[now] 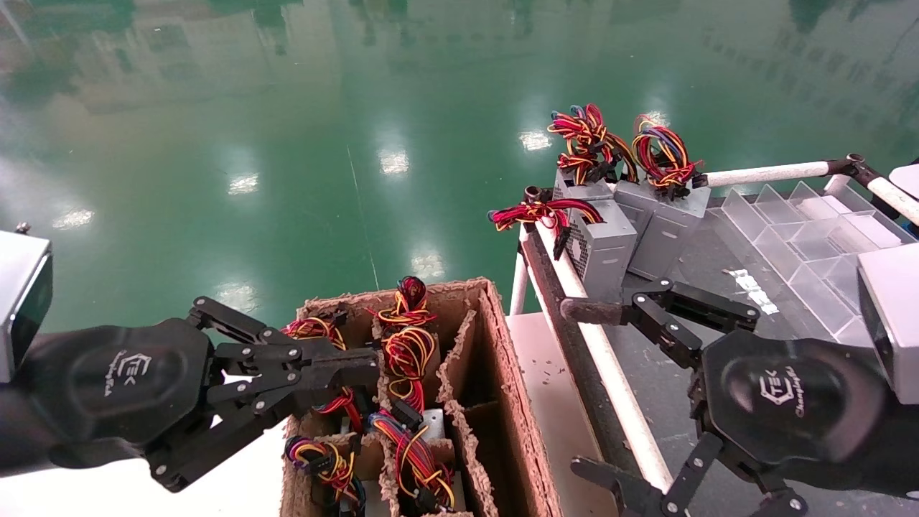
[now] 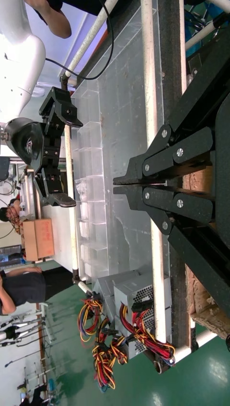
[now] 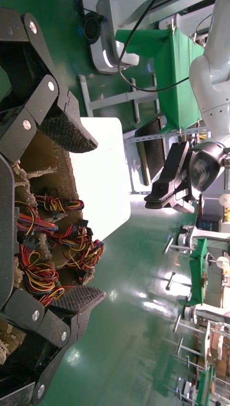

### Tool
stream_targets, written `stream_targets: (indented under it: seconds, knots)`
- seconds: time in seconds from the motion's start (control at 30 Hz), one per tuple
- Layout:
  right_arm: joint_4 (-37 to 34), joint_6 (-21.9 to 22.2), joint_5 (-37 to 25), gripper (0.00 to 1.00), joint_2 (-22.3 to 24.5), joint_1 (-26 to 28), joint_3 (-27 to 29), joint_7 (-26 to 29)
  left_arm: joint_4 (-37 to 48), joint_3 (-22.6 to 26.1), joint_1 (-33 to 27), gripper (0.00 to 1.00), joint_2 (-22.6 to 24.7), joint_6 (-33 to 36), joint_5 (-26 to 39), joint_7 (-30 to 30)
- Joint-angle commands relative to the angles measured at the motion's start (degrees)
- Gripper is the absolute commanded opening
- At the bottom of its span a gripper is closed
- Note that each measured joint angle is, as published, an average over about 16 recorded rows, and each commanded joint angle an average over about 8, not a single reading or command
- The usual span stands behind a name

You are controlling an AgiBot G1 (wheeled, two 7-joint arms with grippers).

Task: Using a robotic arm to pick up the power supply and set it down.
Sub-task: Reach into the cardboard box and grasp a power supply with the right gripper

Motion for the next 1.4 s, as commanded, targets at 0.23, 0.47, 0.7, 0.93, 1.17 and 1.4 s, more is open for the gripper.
stream_targets:
  seconds: [0.23, 0.47, 0.7, 0.93, 1.17, 1.4]
  knots:
    - [0.0, 0.0, 0.0, 1.0, 0.0, 0.0, 0.0, 0.0, 0.0, 0.0, 0.0, 0.65, 0.0, 0.0, 0.0, 0.0]
    - [-0.1, 0.0, 0.0, 1.0, 0.0, 0.0, 0.0, 0.1, 0.0, 0.0, 0.0, 1.0, 0.0, 0.0, 0.0, 0.0]
    - [-2.6, 0.5, -0.9, 1.0, -0.4, 0.3, -0.6, 0.6, 0.0, 0.0, 0.0, 1.0, 0.0, 0.0, 0.0, 0.0]
    - [-7.8, 1.7, -6.9, 1.0, -2.9, 3.1, -4.1, 2.4, 0.0, 0.0, 0.0, 1.0, 0.0, 0.0, 0.0, 0.0]
    - [-12.8, 1.0, -15.5, 1.0, -8.3, 8.4, -9.9, 4.1, 0.0, 0.0, 0.0, 1.0, 0.0, 0.0, 0.0, 0.0]
    - [-19.9, -1.5, -20.8, 1.0, -14.9, 12.7, -14.6, 4.4, 0.0, 0.0, 0.0, 1.0, 0.0, 0.0, 0.0, 0.0]
